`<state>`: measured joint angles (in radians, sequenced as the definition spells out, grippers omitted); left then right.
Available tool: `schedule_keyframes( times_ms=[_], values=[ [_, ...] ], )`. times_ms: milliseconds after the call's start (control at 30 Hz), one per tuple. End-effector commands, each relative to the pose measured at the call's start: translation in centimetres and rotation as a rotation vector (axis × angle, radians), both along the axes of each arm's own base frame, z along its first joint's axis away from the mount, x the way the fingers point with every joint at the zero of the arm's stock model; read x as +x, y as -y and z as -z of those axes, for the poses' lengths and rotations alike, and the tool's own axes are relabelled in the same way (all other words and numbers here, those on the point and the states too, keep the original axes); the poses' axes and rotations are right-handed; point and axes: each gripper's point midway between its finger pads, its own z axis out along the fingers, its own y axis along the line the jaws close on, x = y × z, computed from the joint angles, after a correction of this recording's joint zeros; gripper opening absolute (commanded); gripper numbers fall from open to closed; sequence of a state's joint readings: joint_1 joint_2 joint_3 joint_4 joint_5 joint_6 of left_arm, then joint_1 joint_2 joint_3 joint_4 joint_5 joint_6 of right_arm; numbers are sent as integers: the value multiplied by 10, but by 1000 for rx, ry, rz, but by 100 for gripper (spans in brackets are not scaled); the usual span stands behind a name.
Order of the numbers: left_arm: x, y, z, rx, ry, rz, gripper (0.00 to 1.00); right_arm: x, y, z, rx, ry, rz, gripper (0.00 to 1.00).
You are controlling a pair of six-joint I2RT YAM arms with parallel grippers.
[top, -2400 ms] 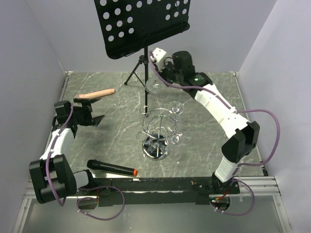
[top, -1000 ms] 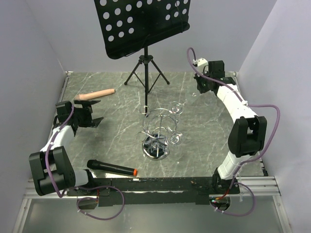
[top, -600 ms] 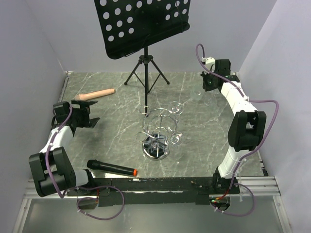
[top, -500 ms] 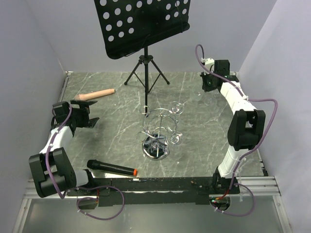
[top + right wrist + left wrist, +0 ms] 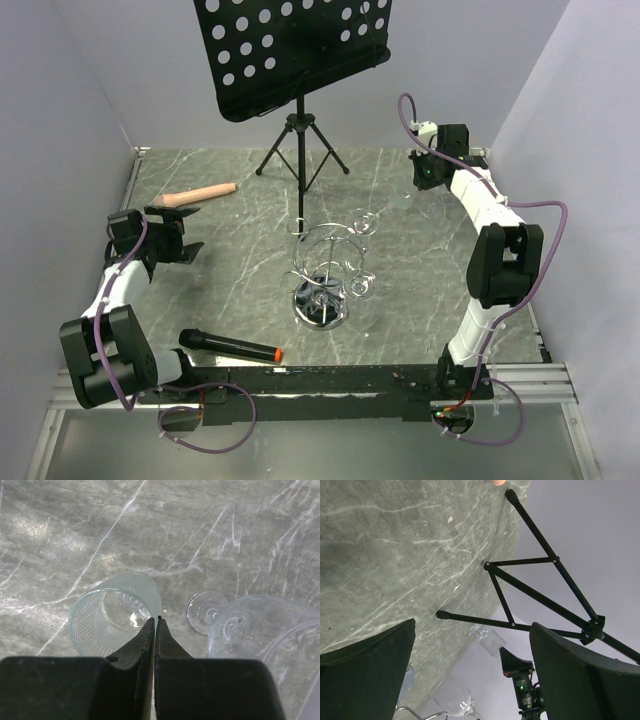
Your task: Take the wine glass off the wine glass rack
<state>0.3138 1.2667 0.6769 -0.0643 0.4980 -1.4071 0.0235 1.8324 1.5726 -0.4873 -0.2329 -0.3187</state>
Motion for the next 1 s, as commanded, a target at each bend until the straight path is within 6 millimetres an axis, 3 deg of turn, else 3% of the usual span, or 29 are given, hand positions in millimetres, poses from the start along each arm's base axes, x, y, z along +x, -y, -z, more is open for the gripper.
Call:
schedule_keyframes(
  times_ms=[0, 567, 967],
  values=[
    [-1, -5, -5, 26, 24, -26, 100, 24, 1, -29, -13, 127, 10, 0],
    [-3, -8, -7, 41, 25, -32, 100, 37, 0, -11, -59, 112, -23, 0],
    [-3, -9, -3, 41, 9, -33, 100, 46, 6, -16, -77, 134, 14, 0]
  ],
)
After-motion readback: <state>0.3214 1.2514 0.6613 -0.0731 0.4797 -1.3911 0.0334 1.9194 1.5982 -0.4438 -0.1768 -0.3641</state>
